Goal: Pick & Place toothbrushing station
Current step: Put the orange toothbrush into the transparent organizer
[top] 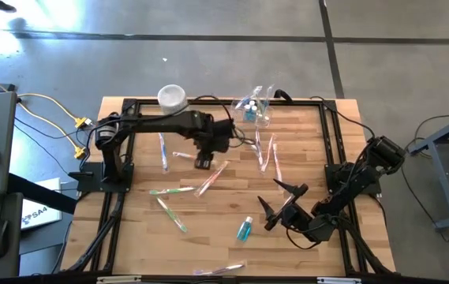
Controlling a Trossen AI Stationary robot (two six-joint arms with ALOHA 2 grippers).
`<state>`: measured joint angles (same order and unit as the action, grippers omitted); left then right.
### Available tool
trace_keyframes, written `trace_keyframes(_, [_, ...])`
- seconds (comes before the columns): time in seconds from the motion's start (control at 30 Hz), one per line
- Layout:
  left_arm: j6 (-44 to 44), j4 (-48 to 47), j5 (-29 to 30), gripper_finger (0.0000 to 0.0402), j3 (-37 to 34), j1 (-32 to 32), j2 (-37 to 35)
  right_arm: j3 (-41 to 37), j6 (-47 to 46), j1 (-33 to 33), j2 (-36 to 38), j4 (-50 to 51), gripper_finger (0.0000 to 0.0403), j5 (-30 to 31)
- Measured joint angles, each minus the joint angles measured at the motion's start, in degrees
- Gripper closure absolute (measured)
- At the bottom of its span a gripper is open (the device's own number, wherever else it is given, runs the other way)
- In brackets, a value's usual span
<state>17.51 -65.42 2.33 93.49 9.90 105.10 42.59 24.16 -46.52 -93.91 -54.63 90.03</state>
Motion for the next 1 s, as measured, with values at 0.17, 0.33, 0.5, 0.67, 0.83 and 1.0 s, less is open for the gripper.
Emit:
trace_keyframes(0.17, [-5.2, -8.8, -3.5, 0.0234, -0.9, -2.4, -0.1, 0.0, -0.1, 0.0, 0.0, -0.1, 0.005, -0.1])
trace_keyframes(0.33, [-1.9, -7.5, -4.9, 0.0234, -4.4, -2.8, -0.1, 0.0, -0.1, 0.0, 0.0, -0.1, 0.005, 0.0])
trace_keyframes(0.5, [0.3, 0.7, -5.7, 0.0234, -10.0, -0.4, -0.1, 0.0, -0.5, 0.0, 0.0, -0.1, 0.005, 0.0])
trace_keyframes(0.67, [1.7, 7.9, -5.7, 0.0234, -14.9, 1.6, -0.1, 0.0, -0.5, 0.0, 0.0, 0.0, 0.005, 0.0])
trace_keyframes(0.83, [2.4, 15.4, -5.1, 0.0234, -20.8, 3.4, -0.1, 0.0, -0.5, 0.0, 0.0, 0.0, 0.005, 0.0])
trace_keyframes(1.0, [2.2, 22.1, -4.8, 0.0234, -24.5, 4.5, 0.0, 0.0, -0.4, 0.0, 0.0, 0.0, 0.005, 0.0])
